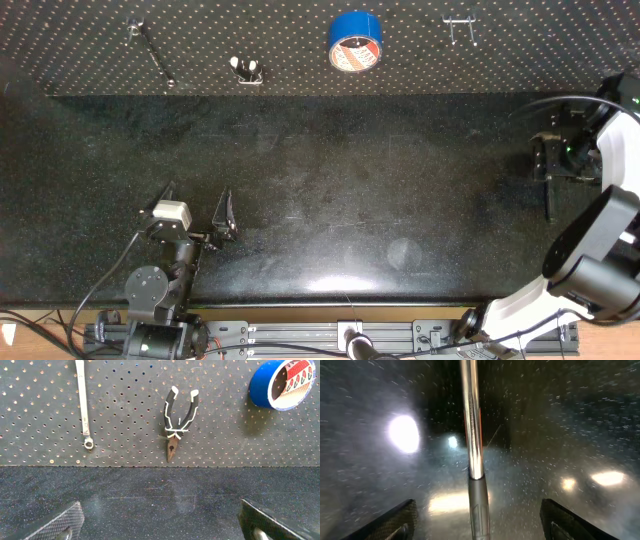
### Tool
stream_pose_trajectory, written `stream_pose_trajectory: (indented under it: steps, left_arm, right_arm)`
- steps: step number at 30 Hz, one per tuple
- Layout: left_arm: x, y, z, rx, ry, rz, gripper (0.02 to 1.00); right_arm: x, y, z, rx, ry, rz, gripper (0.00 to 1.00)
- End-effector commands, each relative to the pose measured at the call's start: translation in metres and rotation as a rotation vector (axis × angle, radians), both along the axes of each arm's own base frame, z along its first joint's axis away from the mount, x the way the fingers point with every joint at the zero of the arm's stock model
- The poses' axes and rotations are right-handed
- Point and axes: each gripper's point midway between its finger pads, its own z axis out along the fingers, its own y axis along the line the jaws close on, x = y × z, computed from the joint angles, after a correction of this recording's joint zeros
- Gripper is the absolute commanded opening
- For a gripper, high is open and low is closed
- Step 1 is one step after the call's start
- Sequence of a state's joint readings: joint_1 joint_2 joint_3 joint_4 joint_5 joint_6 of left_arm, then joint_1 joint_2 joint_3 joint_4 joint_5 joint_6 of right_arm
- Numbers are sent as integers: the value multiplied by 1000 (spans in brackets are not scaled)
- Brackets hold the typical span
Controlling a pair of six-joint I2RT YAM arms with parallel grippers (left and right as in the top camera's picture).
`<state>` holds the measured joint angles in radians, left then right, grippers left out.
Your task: Place Tools Onto Pegboard
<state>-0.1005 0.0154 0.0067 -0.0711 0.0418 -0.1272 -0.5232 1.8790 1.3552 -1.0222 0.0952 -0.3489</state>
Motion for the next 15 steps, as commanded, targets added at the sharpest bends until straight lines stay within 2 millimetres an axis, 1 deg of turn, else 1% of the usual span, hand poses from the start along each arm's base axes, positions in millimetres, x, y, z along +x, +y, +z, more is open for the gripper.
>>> stream_pose_trajectory:
  steps: [1,5,10,15]
  left_arm:
    - [0,2,0,13,-5,9,993]
    - [0,2,0,13,-5,9,993]
    - [0,2,0,13,-5,9,993]
    - [0,2,0,13,-5,9,993]
  right_arm:
    - [-2,-7,-14,-13,42,42,809]
    - [-2,-7,-22,-4,57,48,809]
    - [-3,-7,-22,-1,60,62,818]
    - [-7,-3,-24,15,73,74,838]
